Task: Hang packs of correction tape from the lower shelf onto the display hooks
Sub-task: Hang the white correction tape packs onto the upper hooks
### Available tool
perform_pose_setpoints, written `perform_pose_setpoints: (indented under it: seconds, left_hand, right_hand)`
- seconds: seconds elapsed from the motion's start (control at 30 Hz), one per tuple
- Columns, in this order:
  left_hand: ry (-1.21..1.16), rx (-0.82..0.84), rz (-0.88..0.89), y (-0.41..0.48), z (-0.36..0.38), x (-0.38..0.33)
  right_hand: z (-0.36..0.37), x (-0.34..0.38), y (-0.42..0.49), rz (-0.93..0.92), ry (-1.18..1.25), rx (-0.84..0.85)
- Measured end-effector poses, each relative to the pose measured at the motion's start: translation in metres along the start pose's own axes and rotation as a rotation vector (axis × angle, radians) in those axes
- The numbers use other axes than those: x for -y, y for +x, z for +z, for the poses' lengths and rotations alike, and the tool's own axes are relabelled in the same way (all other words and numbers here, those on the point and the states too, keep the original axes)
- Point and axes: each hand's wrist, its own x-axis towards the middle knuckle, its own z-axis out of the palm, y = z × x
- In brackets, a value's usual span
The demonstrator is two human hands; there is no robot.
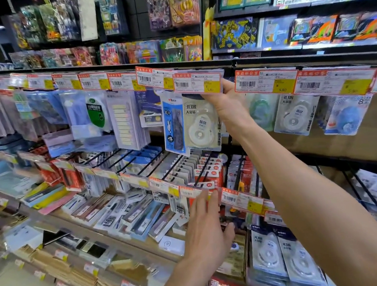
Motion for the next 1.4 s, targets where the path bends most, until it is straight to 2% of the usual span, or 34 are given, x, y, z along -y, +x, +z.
perform_pose_setpoints:
  seconds: [0.27,0.37,0.7,0.93,1.27,1.4]
  left_hand:
    - [0.128,0.042,0.045,0.012,0.002,-0.007]
    - [0.164,0.034,0.068,0.014,0.003,-0.004]
    - [0.206,0.04,0.091,0.016,0.003,0.0]
    - [0.202,0.013,0.131,0.016,0.006,0.009]
    - [0.212,0.019,0.114,0.018,0.005,0.007]
    - [0.198,0.032,0.104,0.018,0.006,0.007]
  right_hand:
    - [-0.005,0.004,-0.003,0.018,-0.255,0.014]
    - [-0.008,0.008,-0.002,-0.051,-0.27,0.019]
    - [-0.001,0.004,-0.004,0.001,-0.301,-0.099]
    - [-0.005,-0.01,0.022,0.002,-0.458,-0.273]
    - [-0.013,-0.019,0.032,0.041,-0.523,-0.34]
    - [-0.023,-0.024,0.013,-0.033,-0.585,-0.339]
